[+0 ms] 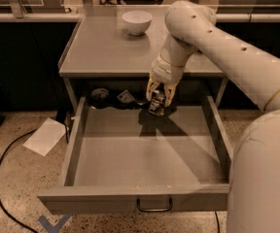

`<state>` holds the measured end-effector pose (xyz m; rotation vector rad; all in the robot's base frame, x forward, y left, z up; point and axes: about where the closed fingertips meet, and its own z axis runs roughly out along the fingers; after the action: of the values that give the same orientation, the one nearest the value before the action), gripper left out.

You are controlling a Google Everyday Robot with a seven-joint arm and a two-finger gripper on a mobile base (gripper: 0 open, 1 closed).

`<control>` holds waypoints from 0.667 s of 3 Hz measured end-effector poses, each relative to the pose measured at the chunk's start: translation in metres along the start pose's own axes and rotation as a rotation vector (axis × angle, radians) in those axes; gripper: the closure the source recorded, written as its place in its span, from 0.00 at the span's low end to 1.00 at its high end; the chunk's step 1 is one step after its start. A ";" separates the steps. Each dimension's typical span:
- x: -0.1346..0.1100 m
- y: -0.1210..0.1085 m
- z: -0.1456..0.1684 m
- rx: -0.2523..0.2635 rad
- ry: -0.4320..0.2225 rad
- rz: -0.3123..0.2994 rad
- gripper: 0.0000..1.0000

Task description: Pick rxbar chocolate from top drawer and place on counter

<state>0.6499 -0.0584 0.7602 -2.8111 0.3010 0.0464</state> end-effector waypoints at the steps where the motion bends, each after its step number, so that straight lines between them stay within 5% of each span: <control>1: 0.019 -0.018 -0.059 -0.027 0.053 0.001 1.00; 2: 0.038 -0.038 -0.103 -0.027 0.111 -0.019 1.00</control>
Offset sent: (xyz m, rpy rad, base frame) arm 0.0812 -0.0174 0.2044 -0.0634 -0.1821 -0.0190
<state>0.6952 -0.0628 0.8674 -2.8478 0.3017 -0.1108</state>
